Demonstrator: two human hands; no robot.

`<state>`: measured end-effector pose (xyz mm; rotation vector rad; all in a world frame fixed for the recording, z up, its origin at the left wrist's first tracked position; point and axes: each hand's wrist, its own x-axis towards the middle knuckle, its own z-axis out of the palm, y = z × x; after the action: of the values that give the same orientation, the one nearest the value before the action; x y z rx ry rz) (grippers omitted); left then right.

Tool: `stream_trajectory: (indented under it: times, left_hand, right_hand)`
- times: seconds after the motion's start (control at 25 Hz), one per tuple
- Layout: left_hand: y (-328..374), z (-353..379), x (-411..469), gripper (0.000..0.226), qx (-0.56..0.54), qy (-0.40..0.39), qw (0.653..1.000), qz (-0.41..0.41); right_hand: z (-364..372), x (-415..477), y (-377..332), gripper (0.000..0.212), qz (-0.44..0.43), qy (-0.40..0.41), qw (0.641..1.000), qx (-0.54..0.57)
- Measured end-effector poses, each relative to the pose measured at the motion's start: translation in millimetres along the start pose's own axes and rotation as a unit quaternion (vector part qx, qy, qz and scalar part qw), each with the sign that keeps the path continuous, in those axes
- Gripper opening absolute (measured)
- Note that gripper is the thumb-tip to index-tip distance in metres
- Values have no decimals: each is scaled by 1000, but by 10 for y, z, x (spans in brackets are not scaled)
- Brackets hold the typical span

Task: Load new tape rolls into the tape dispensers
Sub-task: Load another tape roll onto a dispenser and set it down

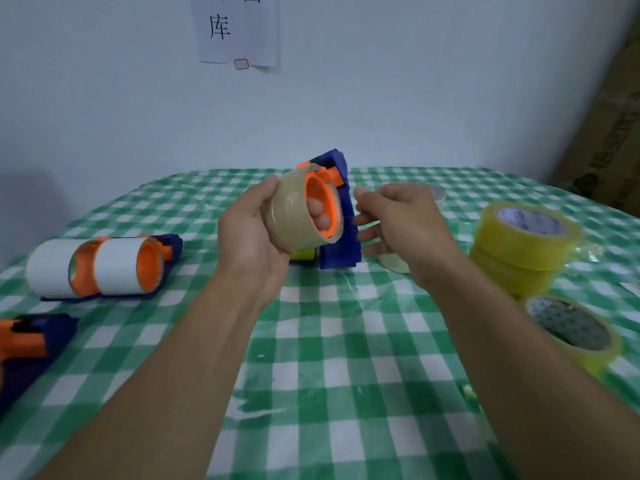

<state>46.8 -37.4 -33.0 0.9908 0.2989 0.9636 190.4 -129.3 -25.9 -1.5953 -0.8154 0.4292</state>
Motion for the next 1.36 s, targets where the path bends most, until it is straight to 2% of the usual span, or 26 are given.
stream_trajectory:
  times: [0.12,0.24,0.36,0.4,0.44,0.52,0.64,0.72,0.84,0.96,1.12,1.28,1.36]
  left_hand:
    - [-80,-120,57,47,-36,8,999,11]
    - [-158,-215,95,45,-54,0,999,-4]
    - [-260,-258,88,37,-52,5,999,-11]
    - [-290,-264,69,36,-44,3,999,-6]
    - [-316,-272,48,37,-33,-6,999,3]
    - [-356,-277,10,40,-12,-34,999,21]
    - [-394,-287,-40,38,-5,-72,997,17]
    - [-403,-311,-58,37,-21,-100,995,6]
    - [-374,-358,-71,40,-34,-148,987,-47]
    - [-351,-371,-76,44,-24,-155,981,-111]
    - [-368,-367,-73,38,-26,-120,987,-102]
    - [-408,-362,-72,35,-27,-113,988,-97]
    - [-402,-345,-76,35,-24,-109,989,-95]
  right_hand:
    - [22,64,104,27,-26,51,997,-51]
    - [109,62,163,24,2,4,1000,11]
    - [152,8,184,31,-80,55,994,-43]
    - [164,-28,186,35,-86,48,994,-53]
    - [183,-68,189,40,-68,20,996,-45]
    - [230,-132,194,52,24,-80,996,18]
    - [299,-161,236,57,133,-201,957,161]
    - [295,-154,252,56,142,-236,936,220]
    - [252,-128,294,46,122,-241,936,225]
    - [221,-140,304,33,101,-259,941,194]
    - [169,-125,312,35,65,-261,949,166]
    - [144,-121,328,45,61,-240,953,173]
    - [153,-127,341,44,58,-218,960,167]
